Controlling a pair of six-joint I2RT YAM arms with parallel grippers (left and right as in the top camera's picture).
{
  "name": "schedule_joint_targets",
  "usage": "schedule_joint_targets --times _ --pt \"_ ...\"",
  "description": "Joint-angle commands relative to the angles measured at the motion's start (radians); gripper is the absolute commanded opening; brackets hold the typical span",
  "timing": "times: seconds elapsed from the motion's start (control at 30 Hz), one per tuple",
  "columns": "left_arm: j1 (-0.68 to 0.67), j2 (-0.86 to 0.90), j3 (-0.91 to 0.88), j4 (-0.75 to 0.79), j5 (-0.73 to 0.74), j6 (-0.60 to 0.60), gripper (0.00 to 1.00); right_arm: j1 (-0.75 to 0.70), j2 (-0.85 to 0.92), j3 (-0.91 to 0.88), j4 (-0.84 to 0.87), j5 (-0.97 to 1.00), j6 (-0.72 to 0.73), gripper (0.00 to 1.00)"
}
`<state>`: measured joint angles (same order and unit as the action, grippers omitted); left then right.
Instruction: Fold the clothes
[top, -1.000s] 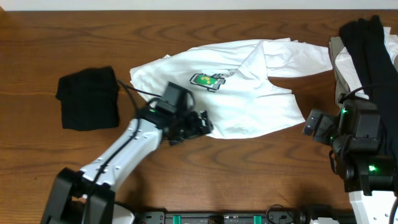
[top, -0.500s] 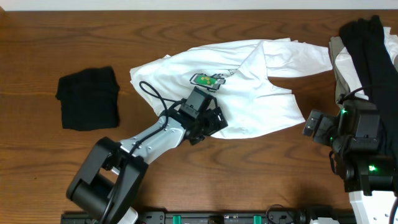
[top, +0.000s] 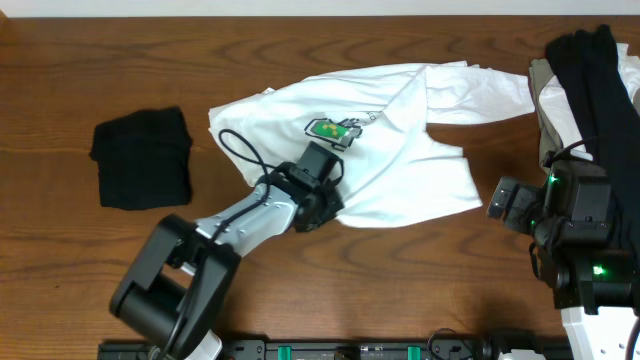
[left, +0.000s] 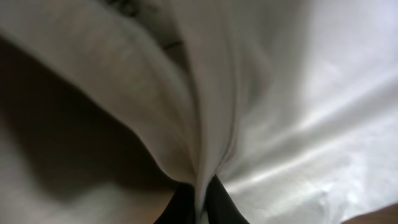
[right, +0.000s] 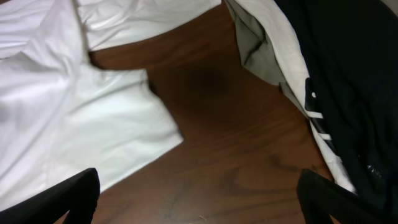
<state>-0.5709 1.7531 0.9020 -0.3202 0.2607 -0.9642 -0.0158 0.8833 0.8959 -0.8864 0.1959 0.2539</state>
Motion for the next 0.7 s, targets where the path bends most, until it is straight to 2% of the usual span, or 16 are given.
schedule_joint_targets --times 0.0,0.1,0.2,0.3,0.33,0.37,0.4,0.47,0.53,0.67 --pt "0.067 -0.056 -0.019 -0.136 -0.046 0.122 0.06 -0.005 0.002 0.009 -0.001 0.011 -0.012 0.99" --pt "0.151 -0.150 -0.019 -0.314 -0.104 0.216 0.06 -0.005 0.012 0.009 -0.001 0.010 -0.012 0.99" --pt "0.264 -0.249 -0.019 -0.478 -0.240 0.281 0.06 -0.005 0.042 0.009 -0.002 0.003 -0.011 0.99" --pt "0.385 -0.325 -0.019 -0.558 -0.325 0.299 0.06 -0.005 0.087 0.009 -0.002 -0.023 -0.011 0.99" --pt "0.430 -0.347 -0.019 -0.563 -0.322 0.304 0.12 -0.005 0.103 0.009 0.000 -0.029 -0.011 0.99" --pt "0.464 -0.363 -0.019 -0.563 -0.308 0.312 0.29 -0.005 0.117 0.009 0.001 -0.032 -0.011 0.99" --pt "0.500 -0.379 -0.019 -0.562 -0.275 0.322 0.41 -0.005 0.134 0.009 0.003 -0.035 -0.004 0.99" --pt "0.546 -0.399 -0.019 -0.561 -0.176 0.338 0.59 -0.005 0.159 0.009 0.004 -0.043 -0.001 0.99" --pt "0.560 -0.405 -0.019 -0.562 -0.064 0.374 0.67 -0.005 0.179 0.009 0.004 -0.043 0.003 0.99" --pt "0.530 -0.405 -0.019 -0.620 0.047 0.389 0.69 -0.005 0.202 0.009 0.004 -0.043 0.003 0.99"
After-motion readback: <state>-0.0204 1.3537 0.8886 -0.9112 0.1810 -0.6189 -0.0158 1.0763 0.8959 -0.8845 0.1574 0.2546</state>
